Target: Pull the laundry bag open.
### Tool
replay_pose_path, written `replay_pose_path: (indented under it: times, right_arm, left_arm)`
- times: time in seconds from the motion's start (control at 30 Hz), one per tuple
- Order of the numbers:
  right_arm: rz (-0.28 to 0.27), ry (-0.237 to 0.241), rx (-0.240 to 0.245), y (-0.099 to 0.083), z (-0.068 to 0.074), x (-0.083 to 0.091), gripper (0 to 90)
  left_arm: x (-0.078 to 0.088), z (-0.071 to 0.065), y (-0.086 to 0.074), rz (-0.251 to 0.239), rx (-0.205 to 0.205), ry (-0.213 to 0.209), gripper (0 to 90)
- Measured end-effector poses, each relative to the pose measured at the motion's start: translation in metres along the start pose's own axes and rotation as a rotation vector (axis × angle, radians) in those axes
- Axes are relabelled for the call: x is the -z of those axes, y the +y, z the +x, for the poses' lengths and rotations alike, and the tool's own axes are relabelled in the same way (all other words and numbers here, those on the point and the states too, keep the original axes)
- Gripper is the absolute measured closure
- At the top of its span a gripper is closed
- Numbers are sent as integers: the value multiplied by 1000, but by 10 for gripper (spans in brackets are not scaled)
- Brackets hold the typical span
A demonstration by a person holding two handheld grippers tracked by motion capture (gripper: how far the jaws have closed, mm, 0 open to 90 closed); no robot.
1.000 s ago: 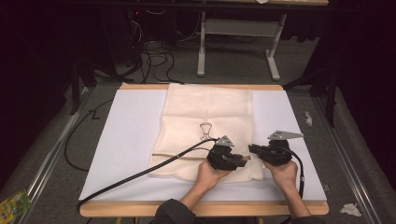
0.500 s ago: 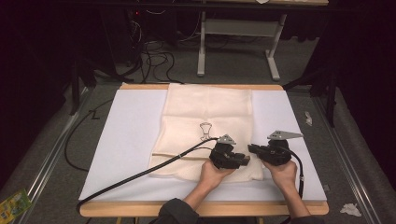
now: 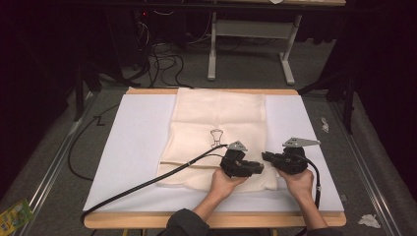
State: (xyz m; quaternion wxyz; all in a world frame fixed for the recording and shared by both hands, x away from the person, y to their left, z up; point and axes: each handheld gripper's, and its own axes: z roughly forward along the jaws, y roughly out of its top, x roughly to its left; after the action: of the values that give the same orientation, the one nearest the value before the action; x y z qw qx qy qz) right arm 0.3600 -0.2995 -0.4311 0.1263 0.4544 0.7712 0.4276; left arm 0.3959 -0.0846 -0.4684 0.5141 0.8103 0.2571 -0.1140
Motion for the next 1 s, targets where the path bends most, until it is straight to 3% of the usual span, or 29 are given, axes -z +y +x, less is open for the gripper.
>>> replay_pose_path:
  times: [0.43,1.0]
  right_arm:
    - [-1,2,-2,0,0,0,889]
    - [7,-5,16,0,-1,2,889]
  left_arm:
    - [-2,-3,1,1,-12,24,858]
    - [5,-7,4,9,-47,53,869]
